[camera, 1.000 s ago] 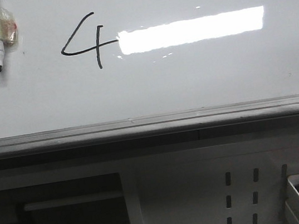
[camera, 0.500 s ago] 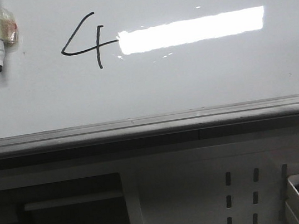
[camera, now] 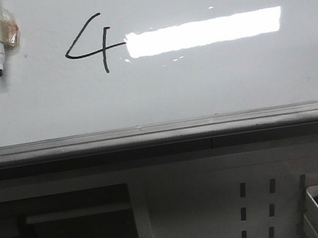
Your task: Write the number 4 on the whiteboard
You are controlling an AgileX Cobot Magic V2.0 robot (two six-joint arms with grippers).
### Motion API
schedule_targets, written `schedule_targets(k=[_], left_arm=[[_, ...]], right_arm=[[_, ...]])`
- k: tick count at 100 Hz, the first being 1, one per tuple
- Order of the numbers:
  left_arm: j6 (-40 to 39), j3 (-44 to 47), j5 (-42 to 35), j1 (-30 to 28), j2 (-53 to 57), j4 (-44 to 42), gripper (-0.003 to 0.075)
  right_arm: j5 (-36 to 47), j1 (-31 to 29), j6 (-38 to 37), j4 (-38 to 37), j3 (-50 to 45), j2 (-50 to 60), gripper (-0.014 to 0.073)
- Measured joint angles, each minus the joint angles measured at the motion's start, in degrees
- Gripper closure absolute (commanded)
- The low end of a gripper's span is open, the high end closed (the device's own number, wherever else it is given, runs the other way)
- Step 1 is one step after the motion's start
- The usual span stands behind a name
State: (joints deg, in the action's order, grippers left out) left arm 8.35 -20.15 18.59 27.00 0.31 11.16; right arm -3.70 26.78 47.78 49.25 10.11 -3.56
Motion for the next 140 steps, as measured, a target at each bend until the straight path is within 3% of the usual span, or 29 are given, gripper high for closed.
schedule_targets(k=[21,39,62,80,140], left_arm=[[0.0,0.0,-0.4,-0.7,0.0,-2.08,0.0741],[0.0,3.92,-0.69,-6.59,0.0,-6.5,0.0741],[0.0,16.42,-12.7,-14.49,0.0,-6.74,0.0741],[-0.26,20.11,-18.96,-15.03,0.0,-6.86,0.0741],[-0.63,20.11,-18.59,-15.03,0.0,-7.07,0.0741]], right_arm=[[0.0,0.0,0.0,0.0,0.0,0.0,0.0658],[0.0,0.0,0.0,0.0,0.0,0.0,0.0658],[0.0,0.0,0.0,0.0,0.0,0.0,0.0658],[0.0,0.0,0.0,0.0,0.0,0.0,0.0658],[0.0,0.0,0.09,0.0,0.0,0.0,0.0658]])
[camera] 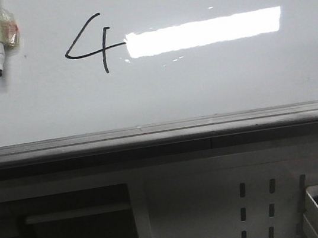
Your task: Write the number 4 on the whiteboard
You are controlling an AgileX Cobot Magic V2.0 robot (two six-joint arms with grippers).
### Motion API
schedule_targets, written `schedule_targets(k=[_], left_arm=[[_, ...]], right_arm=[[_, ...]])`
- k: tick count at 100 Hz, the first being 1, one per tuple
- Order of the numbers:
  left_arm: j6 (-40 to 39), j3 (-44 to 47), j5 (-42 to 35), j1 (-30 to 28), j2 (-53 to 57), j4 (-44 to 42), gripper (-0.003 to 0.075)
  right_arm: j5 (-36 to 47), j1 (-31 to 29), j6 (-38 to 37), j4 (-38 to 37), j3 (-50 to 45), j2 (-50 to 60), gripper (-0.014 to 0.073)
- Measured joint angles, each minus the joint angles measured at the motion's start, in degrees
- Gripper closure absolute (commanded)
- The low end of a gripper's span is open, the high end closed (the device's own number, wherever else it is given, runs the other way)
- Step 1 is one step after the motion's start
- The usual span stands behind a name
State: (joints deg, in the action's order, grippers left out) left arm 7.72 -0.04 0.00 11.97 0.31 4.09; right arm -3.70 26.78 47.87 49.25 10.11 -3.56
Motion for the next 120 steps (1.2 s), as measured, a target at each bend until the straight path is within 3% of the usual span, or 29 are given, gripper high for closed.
schedule_targets(k=[77,86,98,120], left_arm=[[-0.12,0.0,0.0,0.0,0.0,0.0,0.0741],[-0.12,0.0,0.0,0.0,0.0,0.0,0.0741],[-0.12,0.0,0.0,0.0,0.0,0.0,0.0741],[-0.12,0.0,0.0,0.0,0.0,0.0,0.0741]], right_arm=[[0.51,0.0,0.01,-0.78,0.0,0.0,0.0658],[1.74,-0.07,-1.07,-6.78,-0.54,0.0,0.0658],[4.68,-2.85,-10.61,-19.27,-2.97,0.0,0.0658],[1.47,-16.99,-32.41,-40.49,-7.38,0.0,0.0658]])
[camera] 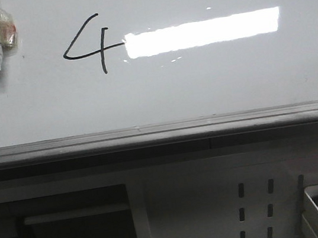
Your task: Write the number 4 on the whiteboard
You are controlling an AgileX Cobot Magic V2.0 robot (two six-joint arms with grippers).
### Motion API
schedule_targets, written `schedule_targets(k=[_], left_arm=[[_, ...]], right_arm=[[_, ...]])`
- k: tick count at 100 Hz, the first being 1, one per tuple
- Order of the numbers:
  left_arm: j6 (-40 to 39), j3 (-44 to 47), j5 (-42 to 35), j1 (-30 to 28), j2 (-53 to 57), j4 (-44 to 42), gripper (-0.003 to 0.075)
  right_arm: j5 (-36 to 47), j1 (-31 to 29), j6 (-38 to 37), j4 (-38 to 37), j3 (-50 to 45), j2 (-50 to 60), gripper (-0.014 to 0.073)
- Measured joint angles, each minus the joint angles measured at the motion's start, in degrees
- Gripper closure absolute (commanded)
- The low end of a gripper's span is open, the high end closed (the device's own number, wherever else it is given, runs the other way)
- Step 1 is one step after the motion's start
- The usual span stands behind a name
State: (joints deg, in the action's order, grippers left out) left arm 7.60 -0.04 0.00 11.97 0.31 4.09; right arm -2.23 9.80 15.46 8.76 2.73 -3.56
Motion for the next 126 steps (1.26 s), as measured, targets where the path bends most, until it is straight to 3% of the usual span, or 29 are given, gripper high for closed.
schedule_targets(k=[11,33,72,126], left_arm=[[0.0,0.0,0.0,0.0,0.0,0.0,0.0741],[0.0,0.0,0.0,0.0,0.0,0.0,0.0741],[0.0,0.0,0.0,0.0,0.0,0.0,0.0741],[0.0,0.0,0.0,0.0,0.0,0.0,0.0741]], right_arm=[[-1.42,-4.16,-3.3,-4.61,-2.24,1.22,0.0658],[-2.87,-5.0,-4.44,-8.76,-3.13,4.07,0.0658],[-9.55,-5.0,-5.02,-8.76,-3.13,4.07,0.0658],[-9.59,-5.0,-5.12,-8.76,-3.13,4.07,0.0658]])
